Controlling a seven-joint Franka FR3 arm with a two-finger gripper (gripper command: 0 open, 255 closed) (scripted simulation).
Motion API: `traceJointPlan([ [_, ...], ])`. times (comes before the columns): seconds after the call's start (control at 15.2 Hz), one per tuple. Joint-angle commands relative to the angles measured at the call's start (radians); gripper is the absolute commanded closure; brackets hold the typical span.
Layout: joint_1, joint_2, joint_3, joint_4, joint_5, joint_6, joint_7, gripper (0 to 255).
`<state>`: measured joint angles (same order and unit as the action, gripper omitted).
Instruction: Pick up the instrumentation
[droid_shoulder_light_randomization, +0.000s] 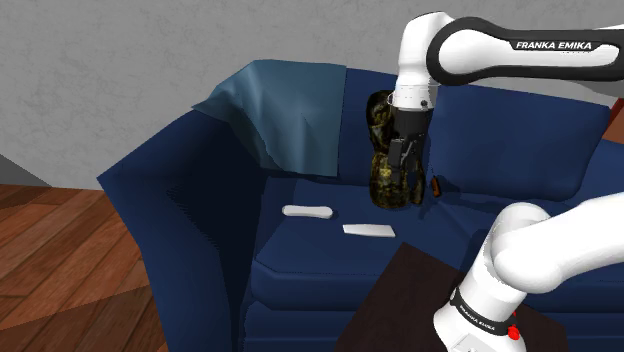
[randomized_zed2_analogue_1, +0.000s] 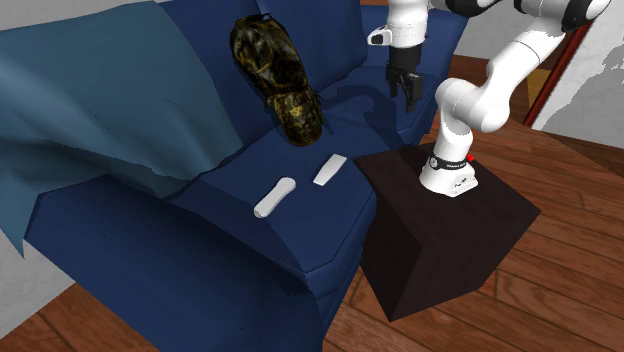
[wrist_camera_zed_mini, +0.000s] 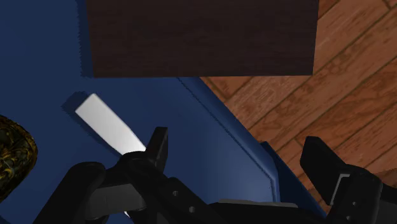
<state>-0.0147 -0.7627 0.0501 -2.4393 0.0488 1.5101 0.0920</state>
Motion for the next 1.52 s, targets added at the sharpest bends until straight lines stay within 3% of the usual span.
traceJointPlan([
  [0.0, 0.000, 0.000, 0.000, 0.000, 0.000, 0.000, 0.000, 0],
  [0.73, -0.006, 0.267, -0.136, -0.072, -0.114, 0.382, -0.300, 0],
  [1.45, 0.005, 0.676, -0.228, 0.054, -0.113, 0.715, -0.590, 0],
])
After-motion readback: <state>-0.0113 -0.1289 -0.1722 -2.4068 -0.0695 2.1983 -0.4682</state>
